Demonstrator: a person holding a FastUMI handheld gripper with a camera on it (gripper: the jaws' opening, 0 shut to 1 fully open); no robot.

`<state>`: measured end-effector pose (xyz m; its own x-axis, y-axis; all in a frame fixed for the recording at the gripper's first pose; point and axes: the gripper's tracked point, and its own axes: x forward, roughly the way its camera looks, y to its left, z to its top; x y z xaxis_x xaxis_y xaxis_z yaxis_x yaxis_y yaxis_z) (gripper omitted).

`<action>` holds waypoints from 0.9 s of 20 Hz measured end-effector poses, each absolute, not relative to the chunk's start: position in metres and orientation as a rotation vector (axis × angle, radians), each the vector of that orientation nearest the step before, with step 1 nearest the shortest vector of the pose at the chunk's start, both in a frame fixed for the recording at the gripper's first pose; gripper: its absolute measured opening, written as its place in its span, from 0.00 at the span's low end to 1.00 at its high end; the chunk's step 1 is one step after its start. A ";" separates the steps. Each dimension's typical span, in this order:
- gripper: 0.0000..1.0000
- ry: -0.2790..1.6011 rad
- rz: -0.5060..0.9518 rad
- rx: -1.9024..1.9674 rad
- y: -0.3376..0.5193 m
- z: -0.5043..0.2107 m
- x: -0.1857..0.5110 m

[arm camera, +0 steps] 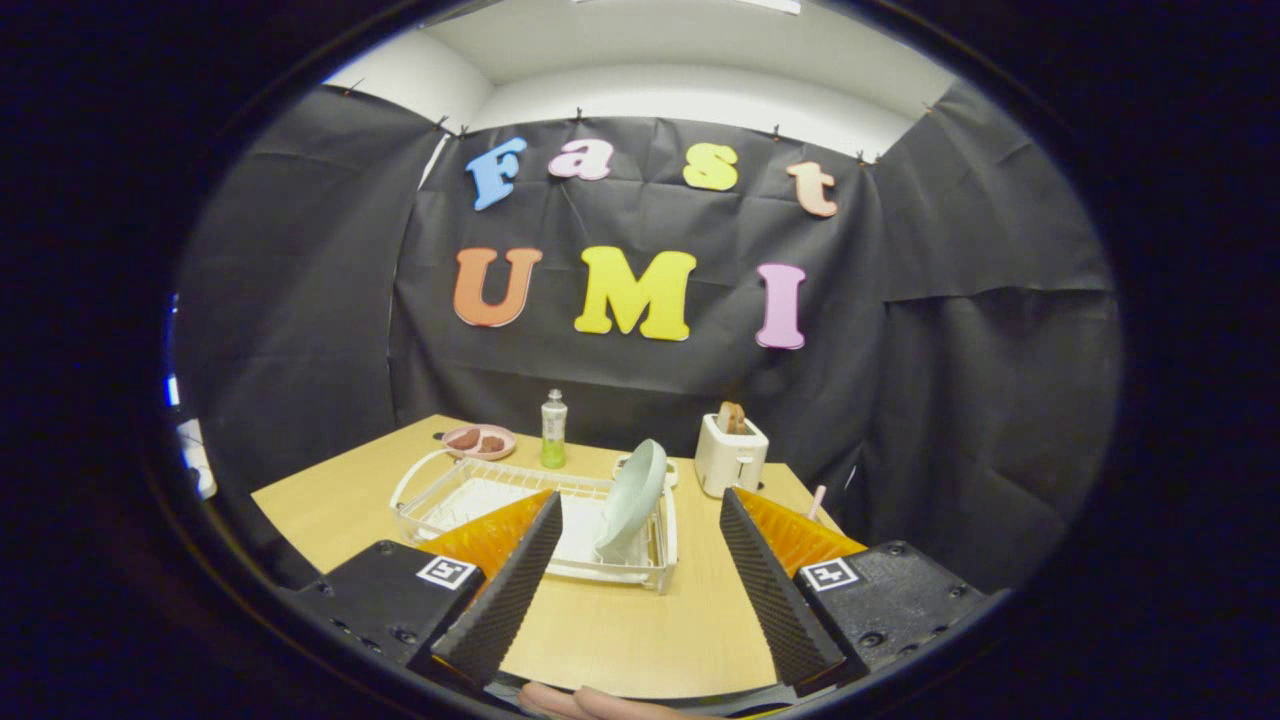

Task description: Take the plate from the dish rack, then take the spoon from the basket and place it into the plate.

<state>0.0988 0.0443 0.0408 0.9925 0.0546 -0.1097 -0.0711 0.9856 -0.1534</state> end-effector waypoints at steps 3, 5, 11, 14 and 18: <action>1.00 0.217 0.081 -0.186 0.065 0.047 0.149; 1.00 0.292 0.065 -0.202 0.070 0.052 0.186; 0.99 0.513 -0.043 -0.300 0.060 0.042 0.285; 0.89 0.648 -0.123 -0.318 0.046 0.027 0.329; 0.70 0.802 -0.199 -0.278 0.033 0.016 0.356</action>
<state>0.3563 0.0328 0.0162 0.6797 -0.2791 -0.6783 0.0697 0.9452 -0.3191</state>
